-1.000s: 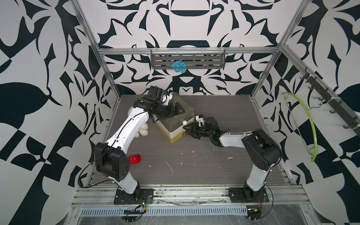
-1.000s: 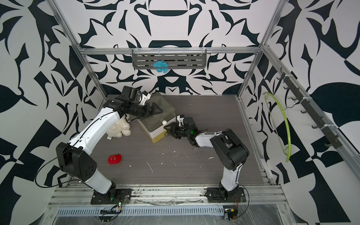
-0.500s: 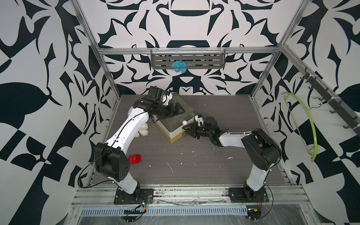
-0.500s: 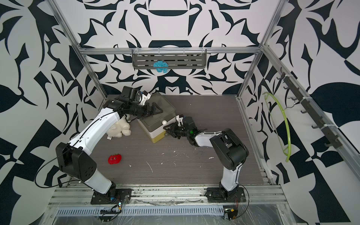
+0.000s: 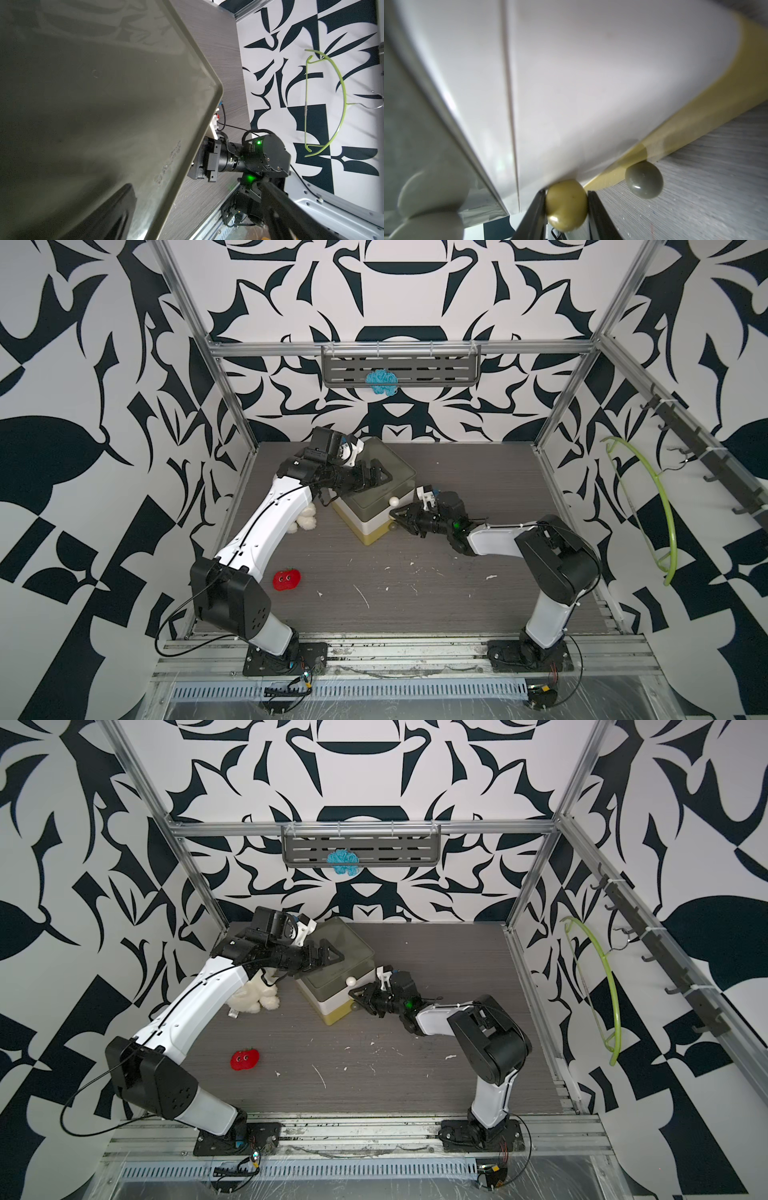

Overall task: Take the keys out of the drawer
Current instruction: Open the drawer in the storage box.

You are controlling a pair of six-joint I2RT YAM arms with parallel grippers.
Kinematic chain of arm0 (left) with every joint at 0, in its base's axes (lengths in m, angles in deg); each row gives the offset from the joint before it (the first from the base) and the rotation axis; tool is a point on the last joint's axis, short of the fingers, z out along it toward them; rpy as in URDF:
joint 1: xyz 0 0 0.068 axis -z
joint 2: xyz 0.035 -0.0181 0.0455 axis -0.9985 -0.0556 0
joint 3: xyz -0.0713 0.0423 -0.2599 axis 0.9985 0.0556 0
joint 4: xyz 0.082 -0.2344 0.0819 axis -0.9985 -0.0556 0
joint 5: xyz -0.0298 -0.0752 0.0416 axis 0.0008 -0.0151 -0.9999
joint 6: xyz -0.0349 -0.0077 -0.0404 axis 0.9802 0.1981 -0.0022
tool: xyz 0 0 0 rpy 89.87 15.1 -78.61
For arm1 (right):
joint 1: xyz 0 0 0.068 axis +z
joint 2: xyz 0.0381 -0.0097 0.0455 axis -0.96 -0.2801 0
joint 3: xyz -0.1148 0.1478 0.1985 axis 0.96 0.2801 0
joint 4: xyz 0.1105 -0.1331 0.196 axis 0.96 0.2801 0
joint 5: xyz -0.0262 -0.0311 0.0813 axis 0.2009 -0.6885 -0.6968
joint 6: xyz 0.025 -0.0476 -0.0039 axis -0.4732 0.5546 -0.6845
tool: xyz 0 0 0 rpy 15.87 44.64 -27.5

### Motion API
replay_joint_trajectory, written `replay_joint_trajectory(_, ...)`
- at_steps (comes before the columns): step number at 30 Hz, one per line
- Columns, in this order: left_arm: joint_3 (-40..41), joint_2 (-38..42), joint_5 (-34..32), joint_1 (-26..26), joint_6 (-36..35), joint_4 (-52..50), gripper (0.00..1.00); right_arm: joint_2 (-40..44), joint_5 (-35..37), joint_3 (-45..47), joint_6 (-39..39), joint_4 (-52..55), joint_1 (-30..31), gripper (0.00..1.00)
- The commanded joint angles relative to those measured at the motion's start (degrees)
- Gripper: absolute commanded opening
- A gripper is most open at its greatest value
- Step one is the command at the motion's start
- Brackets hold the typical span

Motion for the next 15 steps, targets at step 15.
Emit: replay_joint_trajectory(15,10.33,11.81,-0.63,-0.25,5.76,5.34,0.99,11.34,1.67,4.74,5.66,10.57,0.19,0.17)
